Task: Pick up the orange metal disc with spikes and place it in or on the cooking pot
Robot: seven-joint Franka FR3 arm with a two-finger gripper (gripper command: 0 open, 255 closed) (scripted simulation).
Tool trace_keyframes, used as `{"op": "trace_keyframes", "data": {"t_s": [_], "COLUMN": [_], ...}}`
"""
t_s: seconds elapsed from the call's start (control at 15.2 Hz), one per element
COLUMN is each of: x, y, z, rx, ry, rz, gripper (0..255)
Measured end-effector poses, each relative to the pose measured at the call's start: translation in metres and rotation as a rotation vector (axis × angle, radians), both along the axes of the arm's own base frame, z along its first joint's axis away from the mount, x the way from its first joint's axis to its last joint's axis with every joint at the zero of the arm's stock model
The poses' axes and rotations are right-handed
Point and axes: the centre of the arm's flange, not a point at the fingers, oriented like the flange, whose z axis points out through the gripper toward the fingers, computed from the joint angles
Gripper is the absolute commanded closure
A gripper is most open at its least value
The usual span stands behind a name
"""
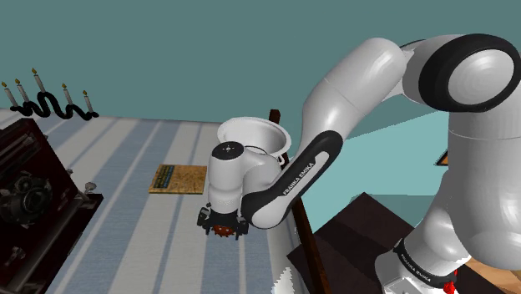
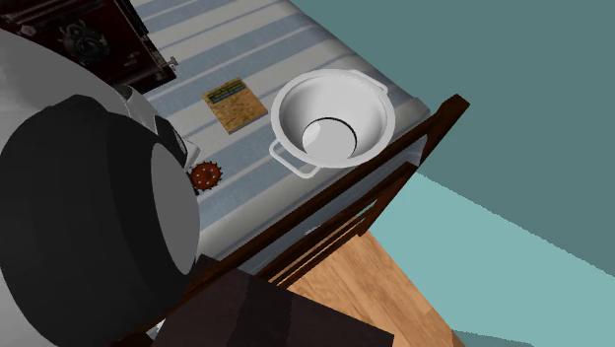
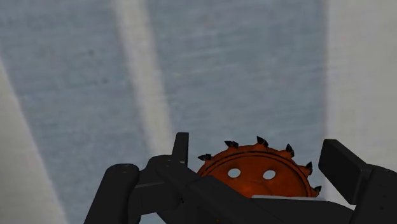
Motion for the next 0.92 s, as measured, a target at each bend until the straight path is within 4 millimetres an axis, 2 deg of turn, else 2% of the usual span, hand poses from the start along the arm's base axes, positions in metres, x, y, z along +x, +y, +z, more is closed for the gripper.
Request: {"op": "trace_keyframes", "data": {"t_s": [0.07,0.13,0.92], "x": [0.0000,0.0000,0.0006], "y": [0.0000,0.0000,0.0007], "z": [-0.0001,-0.0001,0.0071], "rx": [0.000,0.000,0.000], "ry": [0.000,0.000,-0.001], "rz": [0.000,0.000,0.000], "gripper": [0,255,255]}}
